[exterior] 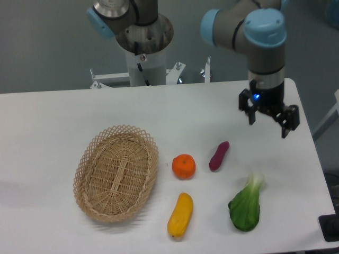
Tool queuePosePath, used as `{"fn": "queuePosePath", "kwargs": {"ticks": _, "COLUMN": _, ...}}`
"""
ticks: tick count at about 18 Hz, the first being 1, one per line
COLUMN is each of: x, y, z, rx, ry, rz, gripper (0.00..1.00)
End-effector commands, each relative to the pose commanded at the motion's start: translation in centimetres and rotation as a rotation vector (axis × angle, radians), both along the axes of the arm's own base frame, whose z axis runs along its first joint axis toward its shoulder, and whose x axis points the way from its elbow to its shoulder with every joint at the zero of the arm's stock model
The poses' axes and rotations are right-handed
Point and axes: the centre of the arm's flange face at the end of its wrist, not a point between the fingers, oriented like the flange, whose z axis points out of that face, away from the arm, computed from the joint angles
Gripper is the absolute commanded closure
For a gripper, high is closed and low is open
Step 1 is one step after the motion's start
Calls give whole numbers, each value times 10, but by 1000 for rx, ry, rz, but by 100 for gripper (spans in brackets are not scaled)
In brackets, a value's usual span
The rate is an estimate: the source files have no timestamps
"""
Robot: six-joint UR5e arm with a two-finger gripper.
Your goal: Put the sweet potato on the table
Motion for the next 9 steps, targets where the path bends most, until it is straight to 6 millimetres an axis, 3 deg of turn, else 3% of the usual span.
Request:
{"fn": "queuePosePath", "kwargs": {"ticks": 5, "x": -17, "y": -58, "z": 12, "rx": -37, "ry": -31, "rz": -126, "gripper": 0}}
{"fn": "queuePosePath", "kwargs": {"ticks": 9, "x": -20, "y": -69, "z": 13, "rx": -62, "ry": -30, "rz": -201, "gripper": 0}}
